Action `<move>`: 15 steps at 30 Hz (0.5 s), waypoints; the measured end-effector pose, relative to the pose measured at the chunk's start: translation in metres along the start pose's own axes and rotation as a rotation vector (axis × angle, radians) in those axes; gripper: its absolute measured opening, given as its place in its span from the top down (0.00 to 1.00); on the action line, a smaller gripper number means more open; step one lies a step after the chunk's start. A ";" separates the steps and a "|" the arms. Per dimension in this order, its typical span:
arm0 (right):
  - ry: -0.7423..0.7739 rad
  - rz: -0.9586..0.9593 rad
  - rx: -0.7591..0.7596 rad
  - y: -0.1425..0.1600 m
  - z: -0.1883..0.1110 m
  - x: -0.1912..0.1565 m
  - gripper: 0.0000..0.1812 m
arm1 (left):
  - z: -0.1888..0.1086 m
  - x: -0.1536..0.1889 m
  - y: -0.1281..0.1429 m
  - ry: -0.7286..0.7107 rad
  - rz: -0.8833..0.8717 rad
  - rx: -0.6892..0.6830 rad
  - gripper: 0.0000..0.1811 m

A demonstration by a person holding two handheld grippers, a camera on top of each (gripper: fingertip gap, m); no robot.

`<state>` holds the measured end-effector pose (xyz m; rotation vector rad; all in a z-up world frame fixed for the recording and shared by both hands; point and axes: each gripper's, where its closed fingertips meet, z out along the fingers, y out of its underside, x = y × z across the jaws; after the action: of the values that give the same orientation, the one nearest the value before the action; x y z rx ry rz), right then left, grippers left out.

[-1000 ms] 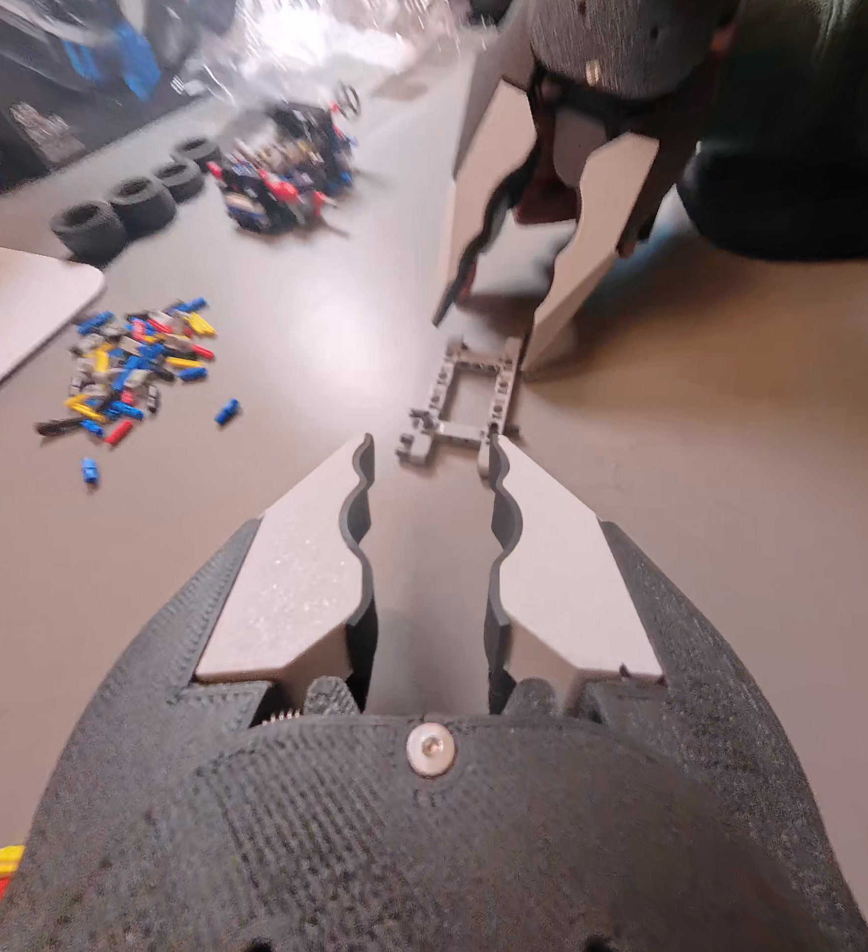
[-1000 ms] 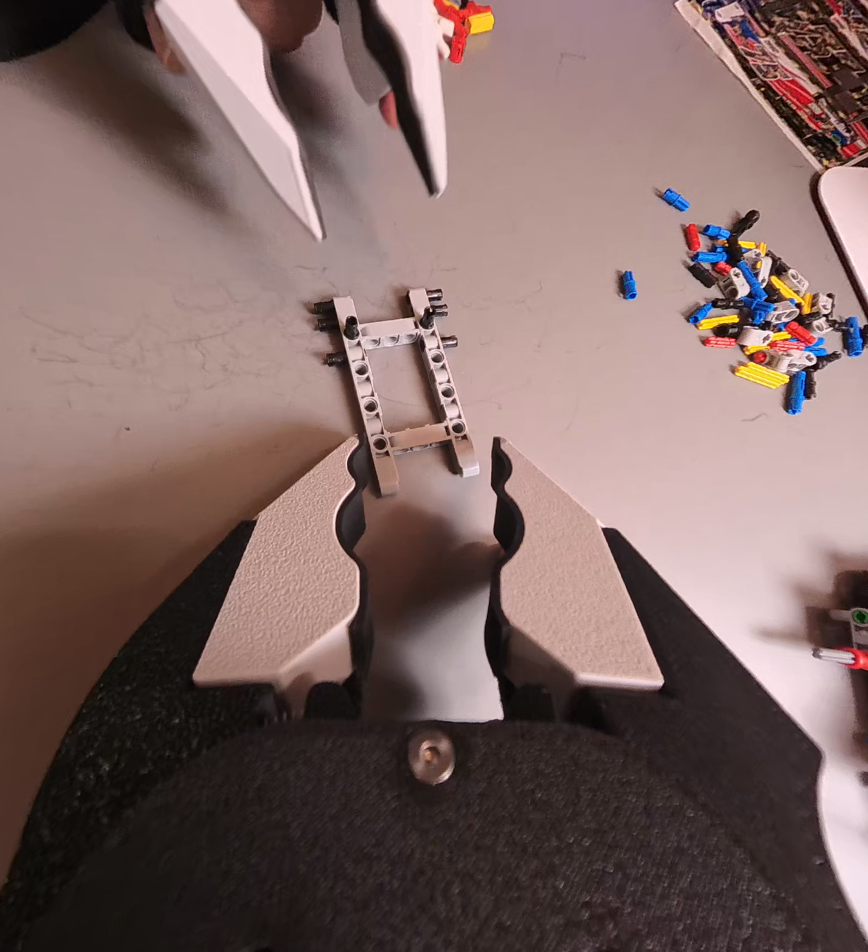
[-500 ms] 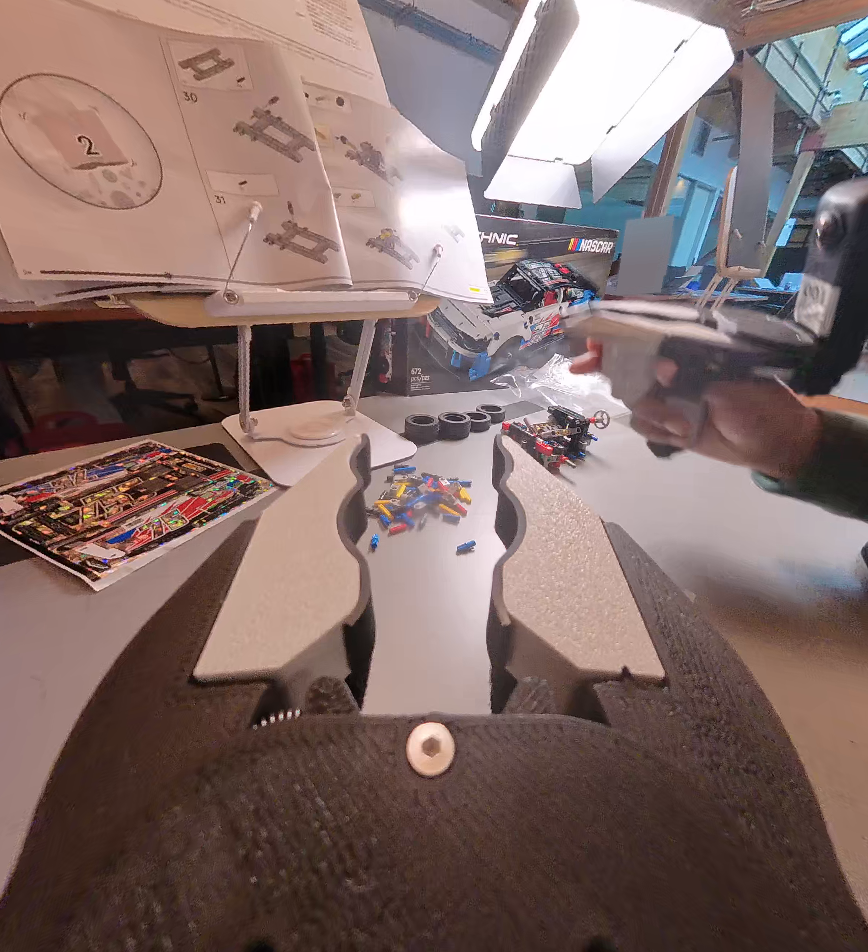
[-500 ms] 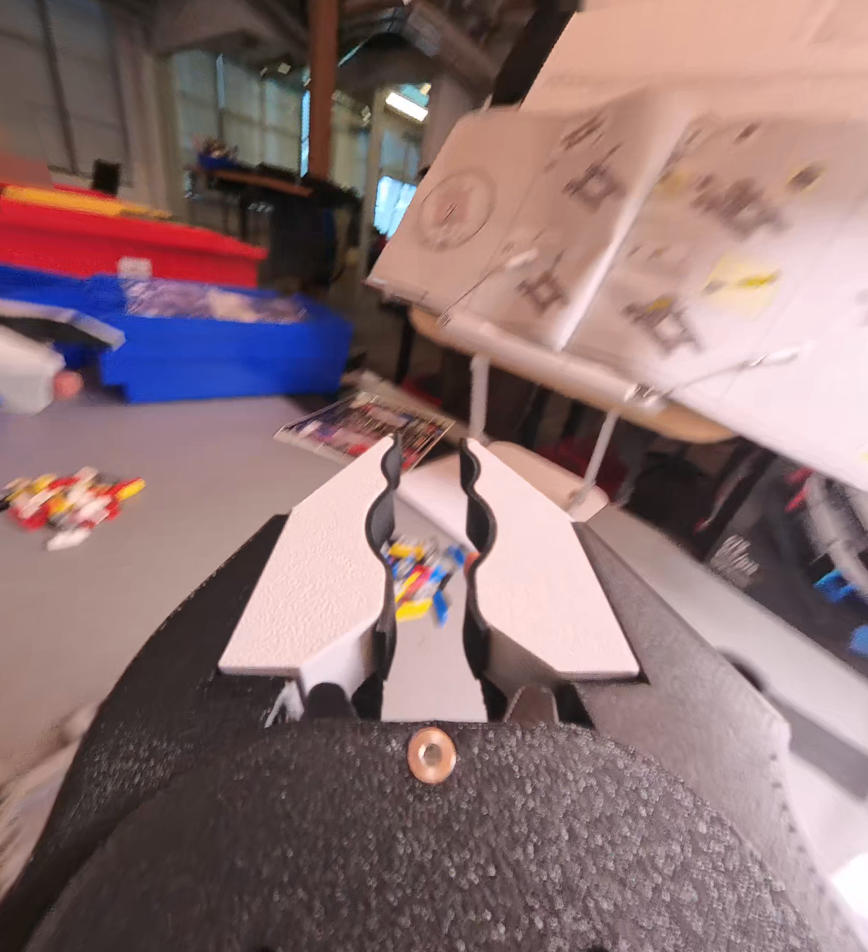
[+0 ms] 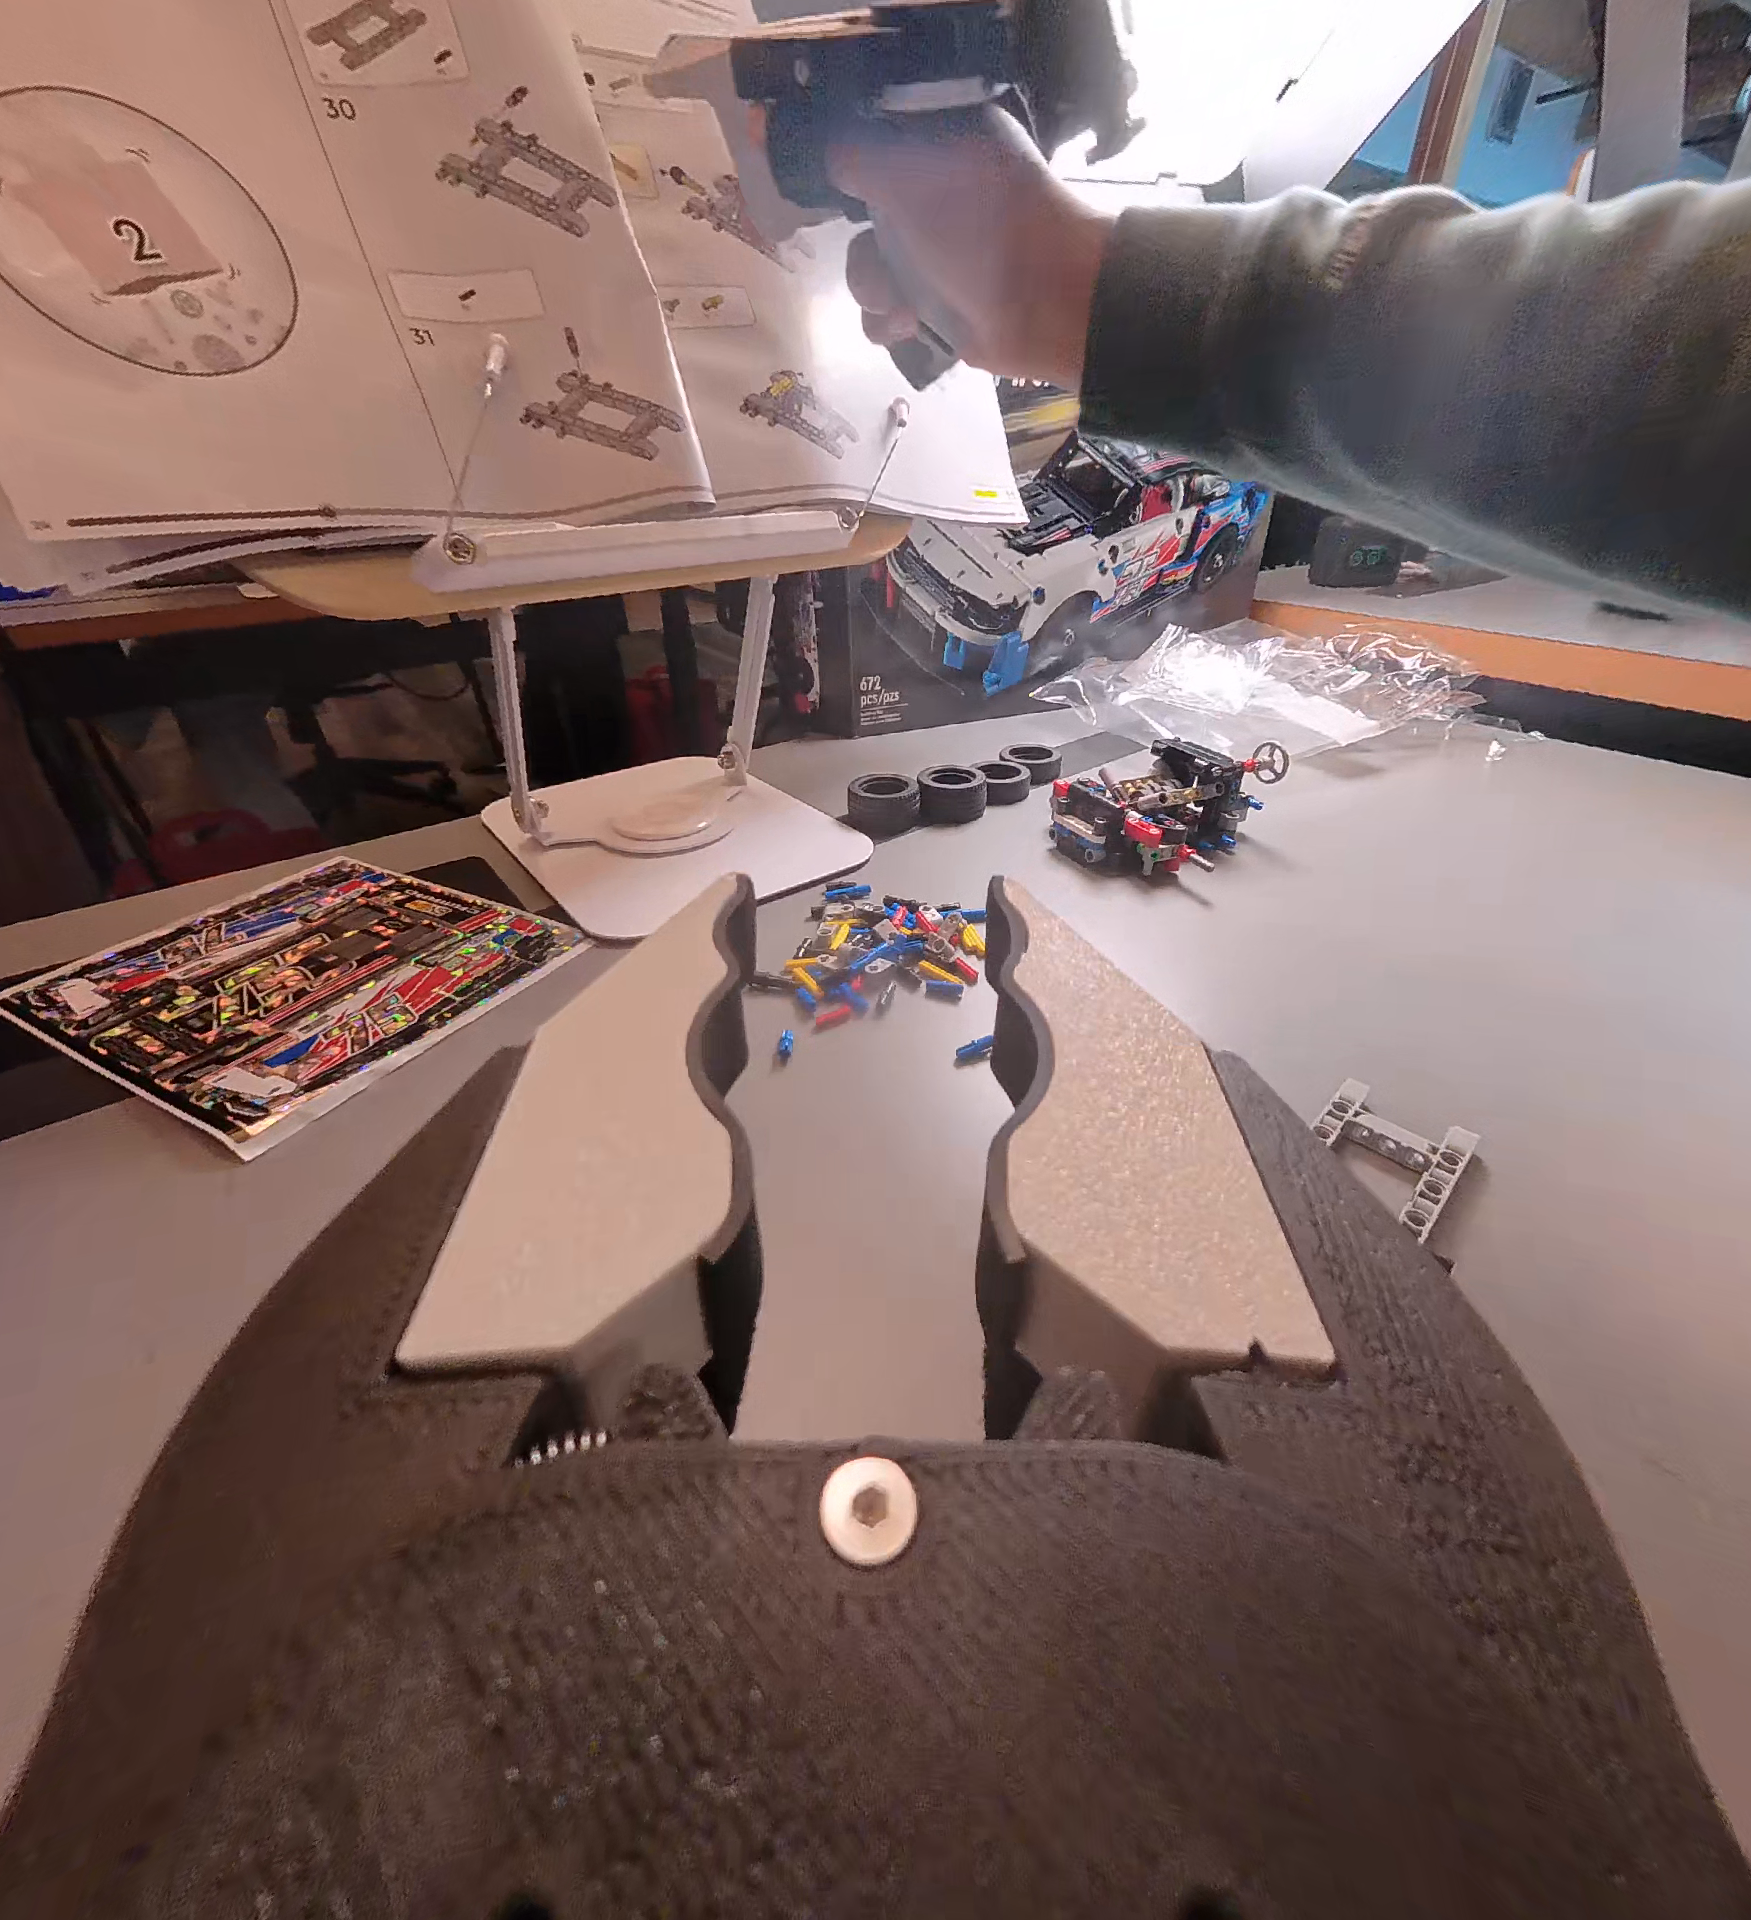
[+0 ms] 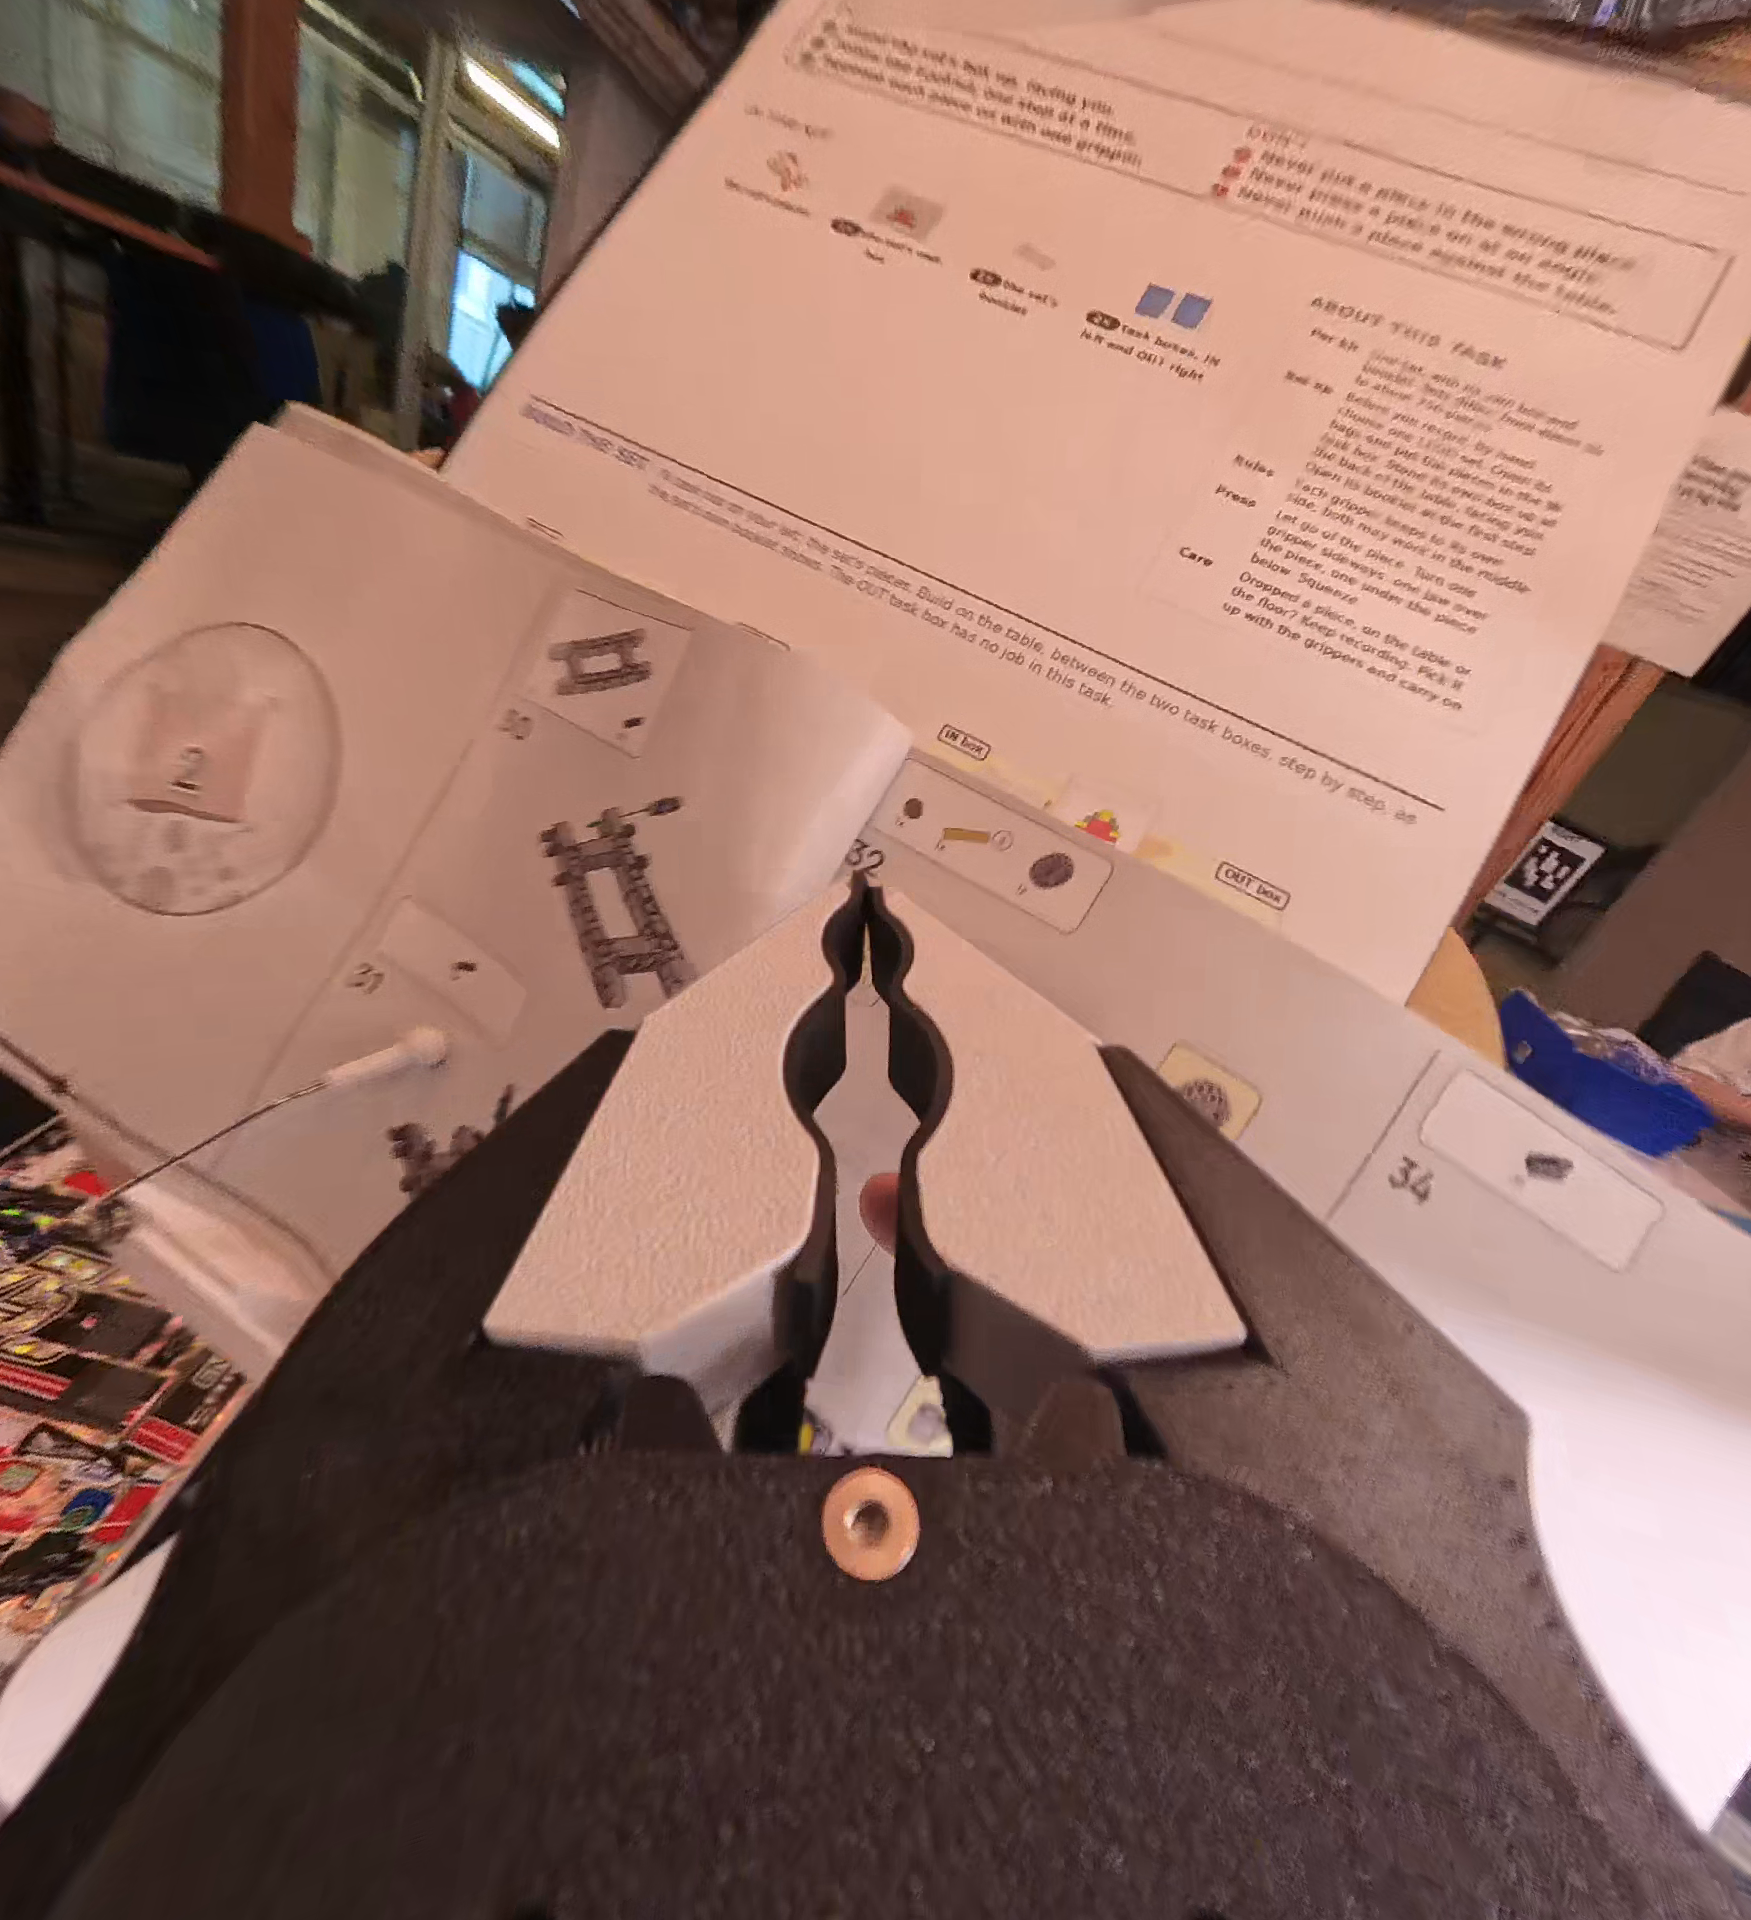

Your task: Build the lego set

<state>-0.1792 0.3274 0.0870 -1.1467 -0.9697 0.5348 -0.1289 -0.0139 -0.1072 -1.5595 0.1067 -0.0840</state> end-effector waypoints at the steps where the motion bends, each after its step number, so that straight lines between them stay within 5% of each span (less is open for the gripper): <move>1: 0.005 -0.003 -0.024 0.002 0.008 0.003 1.00 | 0.000 0.000 0.000 0.000 -0.002 -0.002 0.77; 15: -0.003 -0.079 -0.095 0.005 0.029 0.003 1.00 | 0.002 0.002 0.006 0.013 -0.002 -0.029 0.77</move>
<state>-0.2021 0.3459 0.0861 -1.1870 -1.0481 0.4308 -0.1265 -0.0122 -0.1129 -1.5877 0.1171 -0.0952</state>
